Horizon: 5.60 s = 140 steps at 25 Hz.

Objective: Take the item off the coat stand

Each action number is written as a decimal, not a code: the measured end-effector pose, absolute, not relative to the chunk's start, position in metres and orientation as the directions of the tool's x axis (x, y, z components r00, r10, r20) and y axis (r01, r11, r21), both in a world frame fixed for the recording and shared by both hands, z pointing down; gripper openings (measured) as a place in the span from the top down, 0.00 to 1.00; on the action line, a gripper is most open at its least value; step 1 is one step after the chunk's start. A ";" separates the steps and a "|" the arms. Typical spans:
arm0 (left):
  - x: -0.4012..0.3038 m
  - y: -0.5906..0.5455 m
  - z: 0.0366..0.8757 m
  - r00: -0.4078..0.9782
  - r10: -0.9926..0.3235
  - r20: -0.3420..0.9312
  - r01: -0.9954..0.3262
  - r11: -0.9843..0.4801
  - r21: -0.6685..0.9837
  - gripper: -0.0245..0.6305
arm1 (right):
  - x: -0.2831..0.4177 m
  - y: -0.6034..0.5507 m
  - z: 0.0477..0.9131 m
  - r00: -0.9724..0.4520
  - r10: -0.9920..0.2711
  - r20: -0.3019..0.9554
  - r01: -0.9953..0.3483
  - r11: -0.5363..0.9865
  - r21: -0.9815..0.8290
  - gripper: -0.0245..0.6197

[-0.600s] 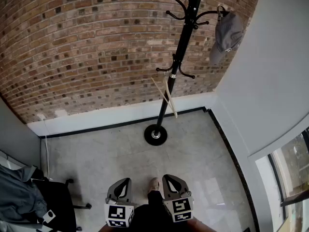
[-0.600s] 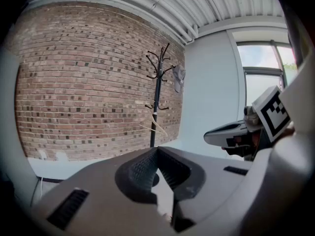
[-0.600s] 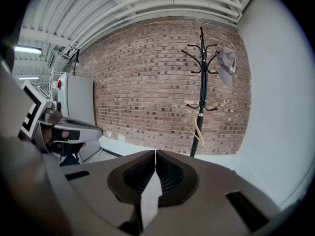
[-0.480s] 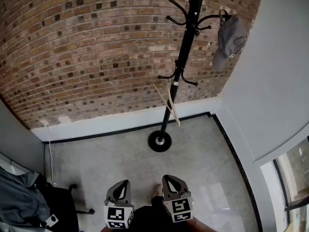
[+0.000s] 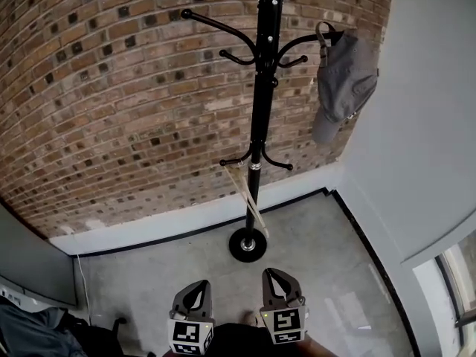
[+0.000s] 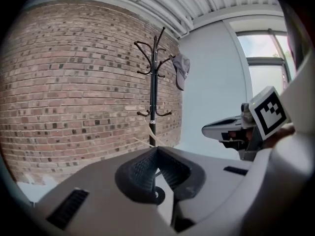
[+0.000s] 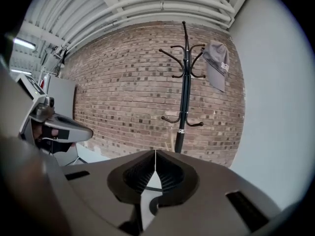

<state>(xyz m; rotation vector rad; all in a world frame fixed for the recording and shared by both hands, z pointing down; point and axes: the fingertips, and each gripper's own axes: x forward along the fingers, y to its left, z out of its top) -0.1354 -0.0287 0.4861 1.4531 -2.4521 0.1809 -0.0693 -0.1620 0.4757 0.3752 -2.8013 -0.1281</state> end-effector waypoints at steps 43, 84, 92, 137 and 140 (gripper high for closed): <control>-0.319 -0.208 0.366 0.163 -0.978 0.130 -0.982 -0.174 -0.078 0.91 | -0.174 -0.444 0.251 -0.174 -0.962 -0.213 -0.920 0.082 0.383 0.66; -0.243 -0.214 0.437 0.435 -0.871 0.229 -0.901 -0.422 0.106 0.91 | 0.051 -0.377 0.238 0.106 -0.977 -0.184 -0.990 -0.087 -0.107 0.91; -0.122 -0.198 0.462 0.547 -0.787 0.285 -0.833 -0.547 0.086 0.91 | 0.142 -0.300 0.364 0.076 -0.996 0.047 -0.997 -0.076 0.000 0.91; 0.133 -0.070 0.548 0.537 -0.721 0.438 -0.811 -0.584 0.033 0.91 | 0.362 -0.004 0.565 0.053 -0.913 0.406 -0.999 -0.042 0.034 0.92; 0.128 -0.068 0.545 0.527 -0.728 0.438 -0.818 -0.575 0.027 0.91 | 0.358 -0.006 0.566 0.042 -0.914 0.405 -0.999 -0.031 0.035 0.92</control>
